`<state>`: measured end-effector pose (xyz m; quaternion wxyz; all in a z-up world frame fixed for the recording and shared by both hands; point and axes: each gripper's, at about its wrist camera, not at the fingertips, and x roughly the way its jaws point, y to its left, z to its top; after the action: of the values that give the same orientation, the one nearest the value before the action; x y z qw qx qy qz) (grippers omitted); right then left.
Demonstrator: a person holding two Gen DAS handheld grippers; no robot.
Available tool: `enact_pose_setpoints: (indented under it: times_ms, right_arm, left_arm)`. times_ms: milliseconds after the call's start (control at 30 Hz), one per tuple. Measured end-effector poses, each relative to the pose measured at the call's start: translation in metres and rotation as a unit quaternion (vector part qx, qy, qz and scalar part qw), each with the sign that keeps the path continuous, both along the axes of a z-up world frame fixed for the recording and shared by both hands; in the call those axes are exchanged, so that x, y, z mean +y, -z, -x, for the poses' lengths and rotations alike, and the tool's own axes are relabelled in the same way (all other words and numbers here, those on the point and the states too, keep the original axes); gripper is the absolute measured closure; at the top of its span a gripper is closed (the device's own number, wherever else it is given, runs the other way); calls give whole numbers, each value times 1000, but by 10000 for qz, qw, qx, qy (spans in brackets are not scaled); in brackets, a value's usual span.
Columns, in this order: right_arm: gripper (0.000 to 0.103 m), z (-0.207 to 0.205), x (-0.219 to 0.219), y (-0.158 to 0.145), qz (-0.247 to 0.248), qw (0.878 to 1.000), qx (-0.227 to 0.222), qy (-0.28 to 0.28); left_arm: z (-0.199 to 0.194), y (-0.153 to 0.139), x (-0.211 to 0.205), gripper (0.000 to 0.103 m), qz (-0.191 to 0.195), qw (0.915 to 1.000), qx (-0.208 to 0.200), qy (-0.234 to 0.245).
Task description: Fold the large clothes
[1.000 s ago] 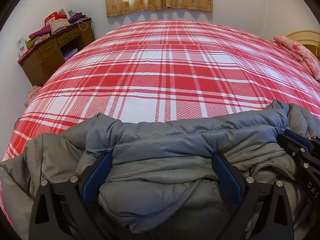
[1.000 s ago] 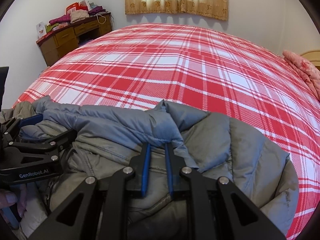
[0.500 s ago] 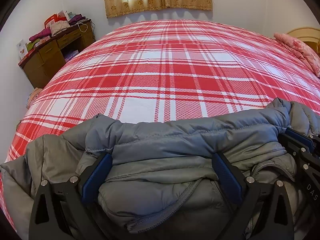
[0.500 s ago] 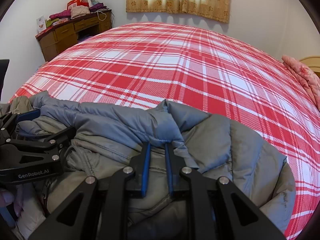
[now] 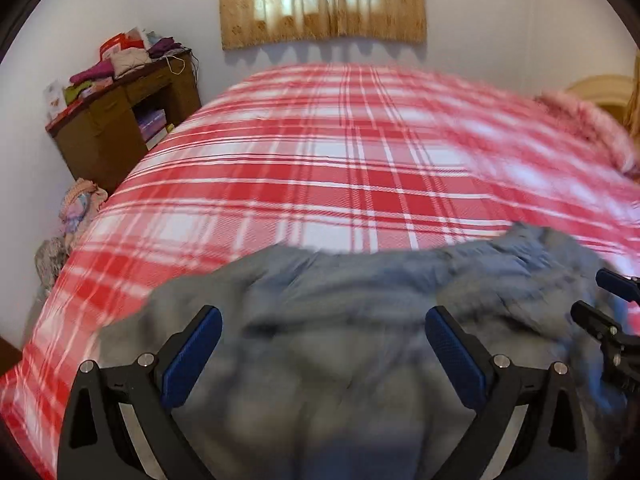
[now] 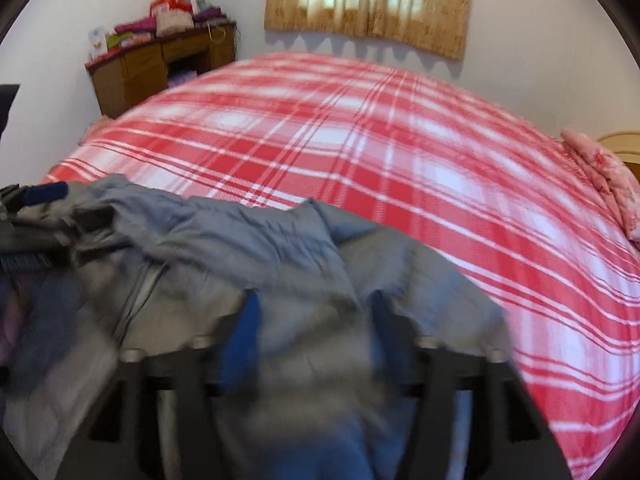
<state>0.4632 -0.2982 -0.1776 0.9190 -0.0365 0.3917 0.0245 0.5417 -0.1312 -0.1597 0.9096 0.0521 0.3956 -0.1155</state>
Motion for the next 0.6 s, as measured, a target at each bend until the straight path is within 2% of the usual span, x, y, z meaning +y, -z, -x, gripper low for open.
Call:
enact_pose_setpoints:
  times_ms: [33, 133, 333, 467, 533, 600]
  right_arm:
    - [36, 13, -4, -2, -15, 10000, 19, -34]
    - [36, 64, -22, 3, -78, 9997, 231, -32]
    - [30, 171, -51, 22, -132, 9987, 433, 242]
    - [26, 232, -70, 27, -443, 9960, 457, 620]
    - [24, 262, -75, 29, -465, 9950, 394, 790]
    - [24, 289, -76, 34, -460, 9941, 375, 913]
  left_arm:
    - [17, -5, 16, 1, 75, 10000, -32, -19]
    - [78, -8, 60, 1, -32, 9999, -107, -128]
    - [194, 13, 115, 1, -266, 9995, -82, -167]
    - [254, 37, 136, 1, -331, 9992, 107, -217]
    - [281, 45, 145, 1, -452, 9986, 121, -239]
    - [296, 52, 153, 1, -397, 9986, 236, -243]
